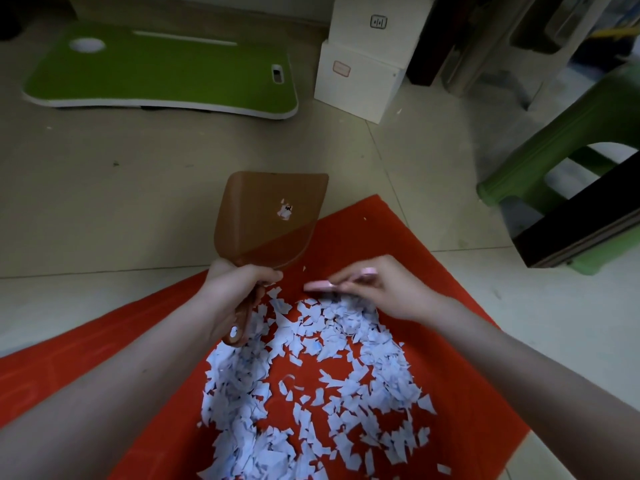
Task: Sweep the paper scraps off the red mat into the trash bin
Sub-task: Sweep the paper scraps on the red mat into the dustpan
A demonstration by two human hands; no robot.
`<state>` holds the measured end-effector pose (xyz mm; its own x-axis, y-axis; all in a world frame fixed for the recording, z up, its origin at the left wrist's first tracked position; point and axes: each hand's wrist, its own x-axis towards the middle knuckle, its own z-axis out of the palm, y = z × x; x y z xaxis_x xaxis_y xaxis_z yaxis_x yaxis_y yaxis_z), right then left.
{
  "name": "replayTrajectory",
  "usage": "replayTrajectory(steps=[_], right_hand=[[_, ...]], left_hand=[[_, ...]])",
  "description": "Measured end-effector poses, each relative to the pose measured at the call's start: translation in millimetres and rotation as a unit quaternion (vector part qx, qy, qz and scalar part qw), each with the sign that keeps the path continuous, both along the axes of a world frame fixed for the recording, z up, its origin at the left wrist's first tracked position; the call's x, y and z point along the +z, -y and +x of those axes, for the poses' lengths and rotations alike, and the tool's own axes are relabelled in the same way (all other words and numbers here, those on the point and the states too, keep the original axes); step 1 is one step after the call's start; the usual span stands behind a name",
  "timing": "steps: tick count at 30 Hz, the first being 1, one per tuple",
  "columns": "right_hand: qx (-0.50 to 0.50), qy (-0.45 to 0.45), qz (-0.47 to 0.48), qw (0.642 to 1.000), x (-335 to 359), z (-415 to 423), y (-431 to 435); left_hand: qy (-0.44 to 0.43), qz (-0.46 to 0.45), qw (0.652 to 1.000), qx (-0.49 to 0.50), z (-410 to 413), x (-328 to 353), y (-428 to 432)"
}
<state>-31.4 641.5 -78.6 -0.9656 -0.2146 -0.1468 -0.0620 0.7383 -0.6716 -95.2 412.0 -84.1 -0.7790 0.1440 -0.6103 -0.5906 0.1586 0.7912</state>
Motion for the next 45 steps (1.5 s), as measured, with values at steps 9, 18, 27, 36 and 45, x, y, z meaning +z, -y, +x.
replayTrajectory(steps=[9,18,27,36,45], right_hand=[[-0.075,-0.087,-0.062,0.991,7.3,-32.0,-18.8],[0.065,0.021,0.037,0.997,8.1,-16.1,21.9],[-0.081,-0.152,-0.013,0.985,10.4,-26.7,-9.1],[-0.183,-0.162,0.219,0.945,-18.2,-83.2,-55.1],[-0.281,0.043,0.282,0.916,-41.8,-139.4,-74.5]], left_hand=[[0.010,-0.005,1.000,0.012,-10.5,-7.7,0.1],[-0.003,0.003,1.000,0.021,-10.8,-13.5,2.7],[0.003,0.016,1.000,0.023,-11.6,-8.8,2.5],[0.004,0.016,1.000,0.003,-10.2,-4.6,-12.3],[0.018,0.032,0.999,0.027,-11.6,-11.7,-21.4]])
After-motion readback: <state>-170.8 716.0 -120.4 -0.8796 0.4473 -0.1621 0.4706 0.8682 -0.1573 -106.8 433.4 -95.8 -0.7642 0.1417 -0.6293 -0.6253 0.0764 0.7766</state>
